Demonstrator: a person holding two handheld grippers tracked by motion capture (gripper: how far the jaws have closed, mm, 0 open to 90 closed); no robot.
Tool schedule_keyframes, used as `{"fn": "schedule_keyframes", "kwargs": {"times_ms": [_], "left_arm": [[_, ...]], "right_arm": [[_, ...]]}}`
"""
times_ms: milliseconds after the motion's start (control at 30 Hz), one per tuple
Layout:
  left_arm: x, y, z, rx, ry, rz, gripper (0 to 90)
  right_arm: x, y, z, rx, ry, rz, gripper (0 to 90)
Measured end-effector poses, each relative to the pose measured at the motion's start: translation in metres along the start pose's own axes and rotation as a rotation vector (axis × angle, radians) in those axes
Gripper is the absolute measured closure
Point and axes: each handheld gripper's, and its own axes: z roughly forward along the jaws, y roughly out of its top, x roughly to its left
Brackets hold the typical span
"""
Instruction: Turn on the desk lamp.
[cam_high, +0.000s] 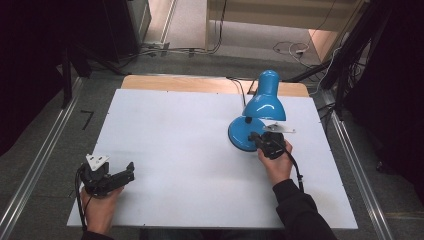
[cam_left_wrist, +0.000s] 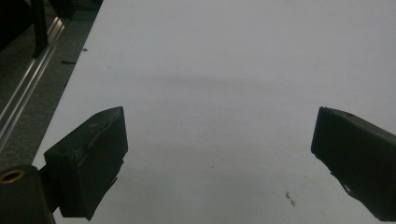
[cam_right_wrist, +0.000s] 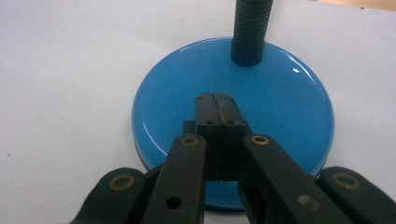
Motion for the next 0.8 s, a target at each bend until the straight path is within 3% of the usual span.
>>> {"fn": "schedule_keyframes", "kwargs": {"times_ms": [800], "left_arm": [[0.0000, -0.0002, -0.0002, 0.001, 0.000, 0.001, 4.5]], "right_arm": [[0.0016, -0.0034, 0.0071, 0.005, -0.011, -0.008, 87.4]]}}
